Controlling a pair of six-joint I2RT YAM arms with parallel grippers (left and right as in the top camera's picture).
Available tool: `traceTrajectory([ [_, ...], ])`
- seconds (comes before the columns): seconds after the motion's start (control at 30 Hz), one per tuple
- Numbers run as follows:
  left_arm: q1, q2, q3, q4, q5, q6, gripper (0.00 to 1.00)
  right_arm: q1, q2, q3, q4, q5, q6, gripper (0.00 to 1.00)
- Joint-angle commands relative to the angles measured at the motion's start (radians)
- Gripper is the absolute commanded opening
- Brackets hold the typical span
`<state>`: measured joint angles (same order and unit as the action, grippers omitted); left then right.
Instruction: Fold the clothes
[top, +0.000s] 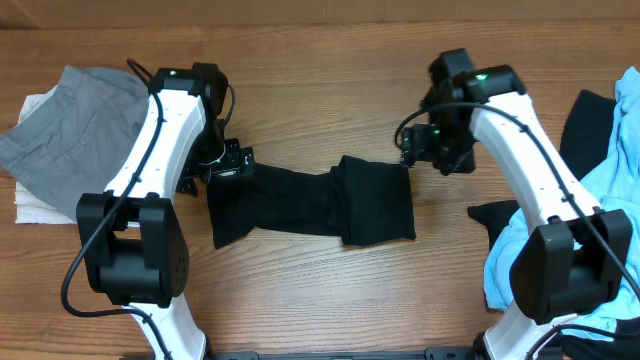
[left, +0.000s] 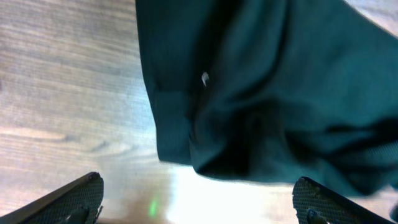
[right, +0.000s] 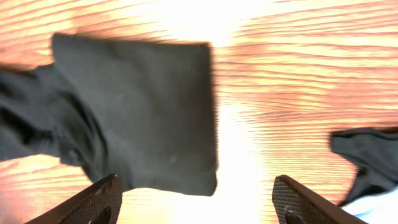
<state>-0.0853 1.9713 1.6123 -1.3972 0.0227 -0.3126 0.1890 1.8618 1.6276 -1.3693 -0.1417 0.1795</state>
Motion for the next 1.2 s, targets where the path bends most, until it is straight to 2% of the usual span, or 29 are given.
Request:
traceTrajectory([
  [0.0,0.021,-0.015,-0.081,0.056,-0.008,0.001,1.00,-0.016,-0.012,0.014,-0.002,0.010,0.003,0.82],
  [0.2,0.023,-0.015,-0.270,0.299,0.109,0.126,1.00,-0.018,-0.012,0.014,0.003,0.010,0.003,0.86],
  [0.3,0.023,-0.015,-0.332,0.393,0.111,0.133,1.00,-0.017,-0.012,0.014,0.005,0.010,0.003,0.86],
  [0.4,0.023,-0.015,-0.356,0.420,0.142,0.134,1.00,-0.017,-0.012,0.014,0.001,0.010,0.003,0.86],
  [0.43,0.023,-0.015,-0.358,0.426,0.161,0.149,0.95,-0.017,-0.012,0.014,0.002,0.010,0.003,0.86],
  [0.47,0.020,-0.015,-0.360,0.429,0.179,0.169,0.85,-0.017,-0.012,0.014,0.002,0.010,0.003,0.86],
  [0.53,0.019,-0.015,-0.359,0.429,0.181,0.183,0.54,-0.017,-0.012,0.014,0.002,0.010,0.003,0.86],
  [0.57,0.019,-0.015,-0.359,0.428,0.180,0.183,0.43,-0.017,-0.012,0.014,0.002,0.010,0.003,0.86],
  [0.67,0.020,-0.015,-0.359,0.425,0.179,0.183,0.19,-0.017,-0.012,0.014,0.002,0.010,0.003,0.86],
  [0.7,0.023,-0.015,-0.359,0.422,0.176,0.183,0.08,-0.017,-0.012,0.014,0.001,0.010,0.003,0.86],
  [0.73,0.026,-0.015,-0.359,0.421,0.173,0.182,0.04,-0.017,-0.012,0.014,0.002,0.010,0.003,0.86],
  [0.83,0.042,-0.017,-0.347,0.391,0.148,0.182,0.04,-0.017,-0.012,0.014,0.002,0.010,0.003,0.86],
  [0.97,0.077,-0.019,-0.276,0.281,0.036,0.171,0.04,-0.018,-0.012,0.014,0.002,0.010,0.003,0.87],
  [1.07,0.114,-0.019,-0.177,0.167,-0.069,0.129,0.04,-0.018,-0.012,0.014,0.003,0.011,0.003,0.87],
  [1.17,0.153,-0.019,-0.065,0.073,-0.093,0.121,0.04,-0.018,-0.012,0.014,0.002,0.012,0.003,0.87],
])
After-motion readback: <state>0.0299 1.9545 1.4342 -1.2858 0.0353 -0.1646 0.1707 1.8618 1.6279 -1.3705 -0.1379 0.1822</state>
